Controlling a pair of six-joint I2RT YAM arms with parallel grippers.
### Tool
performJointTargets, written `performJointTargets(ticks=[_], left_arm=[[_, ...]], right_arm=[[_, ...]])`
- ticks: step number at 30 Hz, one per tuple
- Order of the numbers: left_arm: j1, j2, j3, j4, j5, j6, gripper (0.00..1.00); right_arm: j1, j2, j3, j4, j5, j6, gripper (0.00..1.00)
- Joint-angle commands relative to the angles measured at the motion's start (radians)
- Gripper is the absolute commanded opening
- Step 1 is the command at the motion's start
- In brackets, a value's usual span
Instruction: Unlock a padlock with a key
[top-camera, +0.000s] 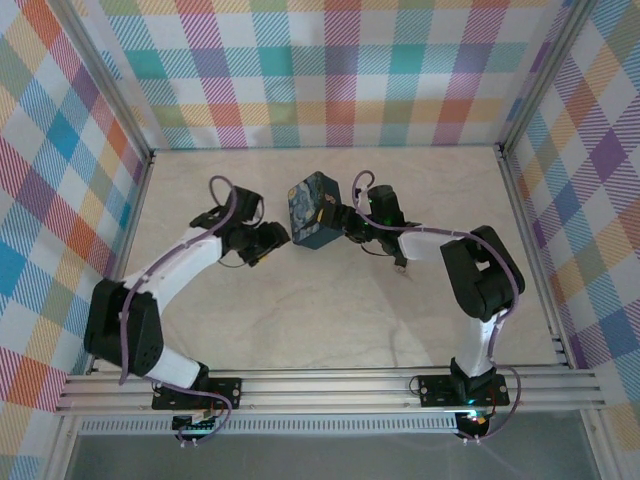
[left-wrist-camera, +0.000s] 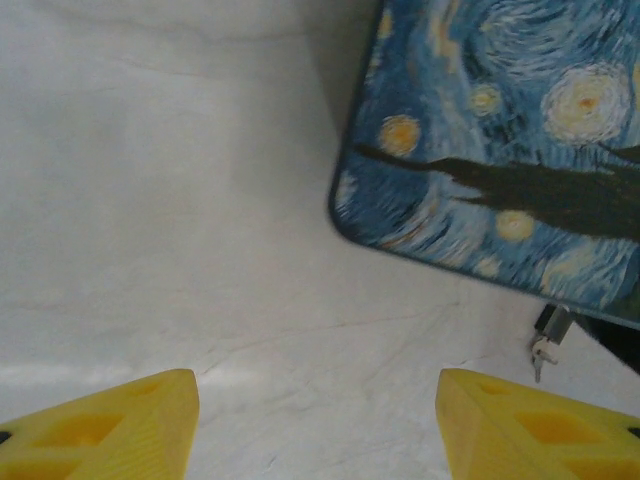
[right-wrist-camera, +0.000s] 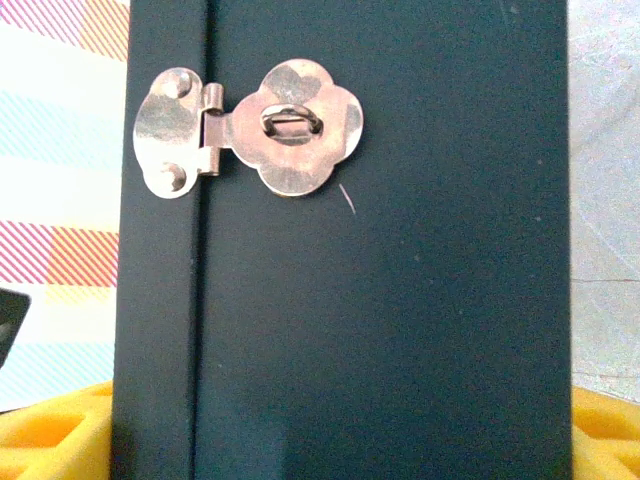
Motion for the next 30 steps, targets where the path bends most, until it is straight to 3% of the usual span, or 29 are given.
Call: performJointTargets(ticks=[1,11,19,30], left_arm=[[0.003,0.08,0.061,0.099,-0.009,-0.02,0.64],[0.006,0.23,0.177,0.176,-0.018,0.009,0.65],[0.005,0.279,0.113,0.192,-0.023,0.027,0.63],[0.023,0.284,0.068,0.182,-0.029,0.048,0.62]], right_arm=[[0.001,0.03,-0.026,-0.028,-0.002,0.008,0.74],[0.002,0.04,-0.02,-0.035,-0.028,0.021,0.75],[-0.004,0.043,-0.022,-0.04,-0.048,0.021,0.78],[-0.056,-0.006,-0.058,-0.08,-0.036,0.002,0.92]])
